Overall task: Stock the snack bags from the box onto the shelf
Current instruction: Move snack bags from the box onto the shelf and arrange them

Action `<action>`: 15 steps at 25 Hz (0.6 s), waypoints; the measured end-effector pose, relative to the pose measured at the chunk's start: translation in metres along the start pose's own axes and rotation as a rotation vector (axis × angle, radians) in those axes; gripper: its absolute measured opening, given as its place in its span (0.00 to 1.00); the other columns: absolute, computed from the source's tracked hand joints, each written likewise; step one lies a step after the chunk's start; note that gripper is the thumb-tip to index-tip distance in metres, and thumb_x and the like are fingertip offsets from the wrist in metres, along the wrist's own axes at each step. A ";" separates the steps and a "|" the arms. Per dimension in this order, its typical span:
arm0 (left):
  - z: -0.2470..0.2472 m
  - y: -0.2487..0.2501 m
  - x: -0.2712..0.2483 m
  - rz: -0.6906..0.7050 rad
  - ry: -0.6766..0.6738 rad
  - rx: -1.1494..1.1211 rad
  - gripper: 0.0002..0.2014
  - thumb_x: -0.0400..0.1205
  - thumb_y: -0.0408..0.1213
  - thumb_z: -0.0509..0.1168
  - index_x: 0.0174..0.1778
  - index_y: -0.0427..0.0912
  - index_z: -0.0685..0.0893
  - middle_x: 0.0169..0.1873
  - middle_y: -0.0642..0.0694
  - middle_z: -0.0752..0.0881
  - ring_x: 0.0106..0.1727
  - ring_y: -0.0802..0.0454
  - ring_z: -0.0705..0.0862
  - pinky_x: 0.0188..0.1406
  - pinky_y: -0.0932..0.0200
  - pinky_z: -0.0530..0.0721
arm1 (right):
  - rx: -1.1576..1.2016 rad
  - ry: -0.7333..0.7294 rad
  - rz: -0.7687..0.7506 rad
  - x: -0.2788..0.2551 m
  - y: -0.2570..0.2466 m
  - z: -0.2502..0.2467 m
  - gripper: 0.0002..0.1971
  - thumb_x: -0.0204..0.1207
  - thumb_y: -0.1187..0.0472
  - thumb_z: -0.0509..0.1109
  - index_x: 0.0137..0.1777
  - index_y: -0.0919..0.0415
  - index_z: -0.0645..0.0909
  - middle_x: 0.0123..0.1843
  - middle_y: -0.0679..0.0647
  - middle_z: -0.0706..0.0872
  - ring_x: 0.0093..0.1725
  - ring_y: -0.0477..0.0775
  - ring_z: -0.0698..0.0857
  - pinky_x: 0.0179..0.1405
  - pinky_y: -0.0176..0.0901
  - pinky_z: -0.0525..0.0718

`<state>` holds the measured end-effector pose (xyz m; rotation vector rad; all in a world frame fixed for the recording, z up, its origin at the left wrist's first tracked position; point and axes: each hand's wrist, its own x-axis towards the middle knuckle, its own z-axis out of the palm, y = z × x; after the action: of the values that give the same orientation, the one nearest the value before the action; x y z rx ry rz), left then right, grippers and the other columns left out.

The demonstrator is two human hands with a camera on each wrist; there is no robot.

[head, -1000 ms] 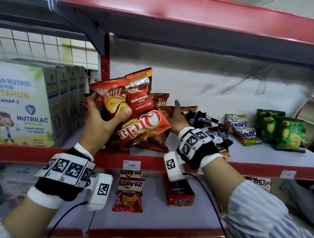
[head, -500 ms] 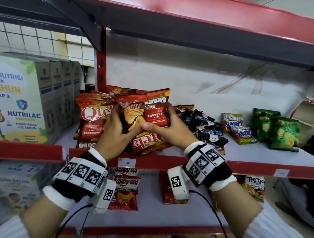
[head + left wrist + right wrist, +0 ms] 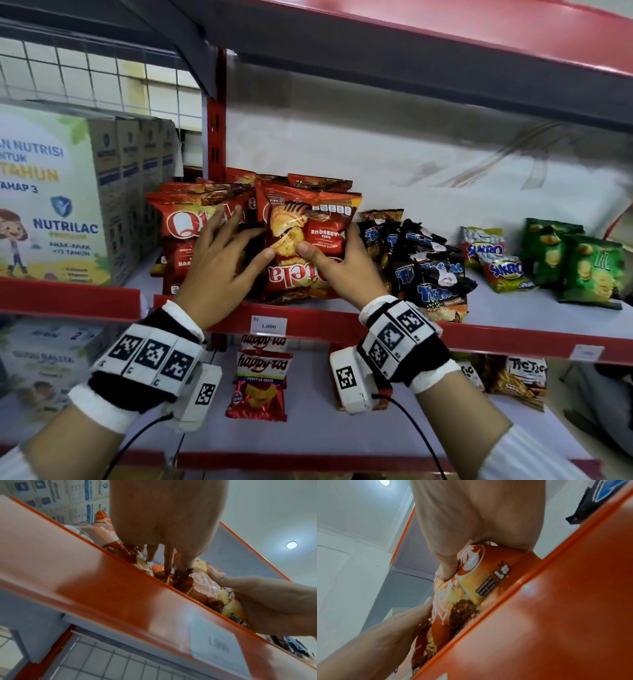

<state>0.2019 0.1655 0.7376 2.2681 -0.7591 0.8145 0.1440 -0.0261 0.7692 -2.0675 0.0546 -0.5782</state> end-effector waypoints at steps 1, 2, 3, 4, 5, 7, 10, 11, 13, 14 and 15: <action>0.000 -0.004 0.000 0.010 -0.022 0.018 0.32 0.80 0.62 0.46 0.72 0.48 0.76 0.82 0.45 0.60 0.84 0.47 0.45 0.82 0.44 0.48 | -0.001 0.001 -0.003 -0.002 0.001 0.001 0.36 0.66 0.39 0.75 0.71 0.44 0.64 0.63 0.48 0.81 0.59 0.48 0.83 0.55 0.37 0.82; 0.000 -0.007 -0.001 0.024 -0.028 0.036 0.29 0.82 0.60 0.48 0.73 0.50 0.75 0.82 0.45 0.59 0.84 0.48 0.44 0.82 0.45 0.48 | -0.001 -0.004 -0.002 -0.004 0.002 -0.001 0.34 0.67 0.40 0.74 0.70 0.44 0.64 0.61 0.45 0.82 0.57 0.46 0.83 0.51 0.32 0.81; 0.001 -0.010 -0.002 0.040 -0.029 0.060 0.26 0.83 0.57 0.51 0.74 0.51 0.74 0.83 0.46 0.58 0.84 0.48 0.44 0.82 0.45 0.48 | -0.004 -0.018 0.015 -0.005 0.004 -0.003 0.33 0.68 0.41 0.74 0.70 0.46 0.65 0.60 0.44 0.82 0.57 0.46 0.83 0.51 0.34 0.81; 0.001 -0.011 -0.002 0.053 -0.024 0.082 0.24 0.83 0.55 0.56 0.74 0.52 0.73 0.83 0.46 0.58 0.84 0.48 0.44 0.82 0.45 0.48 | -0.013 -0.038 0.041 -0.006 0.005 -0.006 0.33 0.69 0.41 0.74 0.71 0.48 0.66 0.61 0.45 0.83 0.58 0.47 0.83 0.55 0.39 0.83; 0.002 -0.012 -0.003 0.059 -0.017 0.102 0.23 0.82 0.53 0.61 0.73 0.52 0.73 0.83 0.45 0.58 0.84 0.47 0.44 0.82 0.45 0.48 | -0.040 -0.065 0.076 -0.007 0.008 -0.010 0.34 0.69 0.41 0.74 0.72 0.49 0.66 0.62 0.46 0.83 0.58 0.48 0.83 0.57 0.44 0.82; 0.004 -0.009 -0.003 0.053 0.001 0.133 0.25 0.79 0.47 0.68 0.72 0.51 0.73 0.82 0.44 0.59 0.84 0.46 0.46 0.83 0.46 0.48 | -0.103 -0.116 0.148 -0.011 0.012 -0.019 0.34 0.69 0.39 0.73 0.73 0.49 0.66 0.62 0.47 0.83 0.56 0.48 0.83 0.57 0.43 0.79; 0.008 -0.005 -0.002 0.074 0.017 0.113 0.26 0.78 0.41 0.70 0.72 0.46 0.74 0.82 0.43 0.61 0.84 0.46 0.50 0.81 0.54 0.39 | -0.161 -0.094 0.193 -0.015 0.015 -0.024 0.34 0.68 0.36 0.72 0.71 0.48 0.69 0.64 0.48 0.84 0.62 0.52 0.82 0.65 0.48 0.77; 0.009 -0.004 -0.002 0.082 0.017 0.091 0.26 0.77 0.39 0.70 0.72 0.44 0.74 0.81 0.42 0.63 0.84 0.46 0.51 0.80 0.58 0.36 | -0.176 -0.083 0.193 -0.016 0.014 -0.022 0.34 0.67 0.34 0.71 0.70 0.48 0.71 0.63 0.47 0.84 0.62 0.52 0.82 0.64 0.46 0.77; 0.010 -0.001 -0.002 0.079 0.032 0.033 0.27 0.77 0.36 0.71 0.72 0.40 0.73 0.79 0.41 0.67 0.83 0.46 0.54 0.79 0.64 0.33 | -0.163 -0.063 0.190 -0.017 0.010 -0.015 0.34 0.65 0.33 0.72 0.68 0.48 0.72 0.57 0.44 0.84 0.58 0.48 0.82 0.56 0.40 0.75; 0.011 0.000 -0.002 0.074 0.046 0.000 0.28 0.77 0.35 0.70 0.72 0.38 0.71 0.77 0.41 0.69 0.83 0.46 0.55 0.79 0.66 0.33 | -0.153 -0.053 0.191 -0.018 0.008 -0.012 0.36 0.63 0.32 0.72 0.68 0.49 0.72 0.54 0.43 0.83 0.56 0.46 0.81 0.54 0.38 0.74; 0.010 0.001 -0.003 0.071 0.062 -0.029 0.28 0.77 0.33 0.70 0.73 0.38 0.71 0.76 0.40 0.71 0.82 0.46 0.58 0.79 0.66 0.34 | -0.142 -0.043 0.196 -0.019 0.007 -0.010 0.38 0.61 0.31 0.73 0.68 0.49 0.71 0.53 0.42 0.82 0.55 0.46 0.81 0.53 0.38 0.74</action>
<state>0.2030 0.1583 0.7297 2.1907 -0.8218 0.8971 0.1245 -0.0332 0.7607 -2.1799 0.2768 -0.4198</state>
